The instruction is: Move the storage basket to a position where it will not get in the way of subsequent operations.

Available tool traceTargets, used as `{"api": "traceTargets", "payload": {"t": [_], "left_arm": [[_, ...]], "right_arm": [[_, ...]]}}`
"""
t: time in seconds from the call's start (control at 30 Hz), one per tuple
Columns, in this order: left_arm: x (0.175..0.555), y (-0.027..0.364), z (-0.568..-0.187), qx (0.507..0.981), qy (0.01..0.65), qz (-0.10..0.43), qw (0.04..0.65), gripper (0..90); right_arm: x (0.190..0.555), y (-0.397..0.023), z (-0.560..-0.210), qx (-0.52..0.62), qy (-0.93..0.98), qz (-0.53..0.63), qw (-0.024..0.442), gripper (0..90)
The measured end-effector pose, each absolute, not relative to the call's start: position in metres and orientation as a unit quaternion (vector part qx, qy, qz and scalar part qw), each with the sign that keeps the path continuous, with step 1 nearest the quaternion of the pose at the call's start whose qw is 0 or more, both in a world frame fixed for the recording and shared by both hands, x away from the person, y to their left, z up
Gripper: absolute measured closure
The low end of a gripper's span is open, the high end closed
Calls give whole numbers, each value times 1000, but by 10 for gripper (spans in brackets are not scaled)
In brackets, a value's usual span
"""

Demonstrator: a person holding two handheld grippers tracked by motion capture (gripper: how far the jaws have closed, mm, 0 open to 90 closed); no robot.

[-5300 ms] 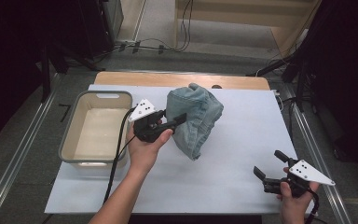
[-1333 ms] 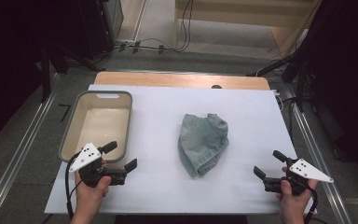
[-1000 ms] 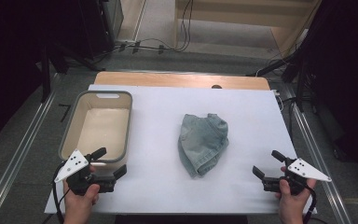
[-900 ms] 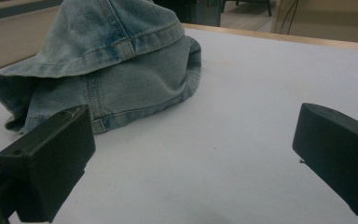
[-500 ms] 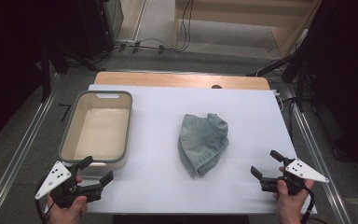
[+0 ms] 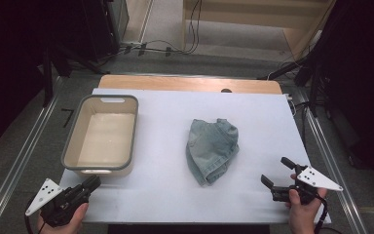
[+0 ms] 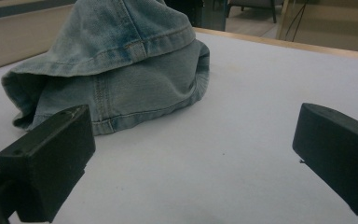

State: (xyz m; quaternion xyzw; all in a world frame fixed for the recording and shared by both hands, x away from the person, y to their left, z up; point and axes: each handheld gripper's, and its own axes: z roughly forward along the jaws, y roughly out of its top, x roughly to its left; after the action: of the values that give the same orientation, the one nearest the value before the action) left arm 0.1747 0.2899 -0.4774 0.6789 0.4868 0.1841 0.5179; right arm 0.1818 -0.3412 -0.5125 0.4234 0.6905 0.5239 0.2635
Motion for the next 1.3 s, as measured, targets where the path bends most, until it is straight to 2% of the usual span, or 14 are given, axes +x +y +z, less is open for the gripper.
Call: {"api": "traceTargets", "payload": {"t": [0.07,0.43,1.3], "left_arm": [[179,292,-482,685,494,185,503,881],[200,286,-498,706,504,172,466,887],[222,284,-498,704,511,179,459,887]], "right_arm": [[183,-341,-513,424,690,524,263,0],[184,-338,-513,416,699,519,263,0],[192,-332,-516,413,708,509,262,0]]}}
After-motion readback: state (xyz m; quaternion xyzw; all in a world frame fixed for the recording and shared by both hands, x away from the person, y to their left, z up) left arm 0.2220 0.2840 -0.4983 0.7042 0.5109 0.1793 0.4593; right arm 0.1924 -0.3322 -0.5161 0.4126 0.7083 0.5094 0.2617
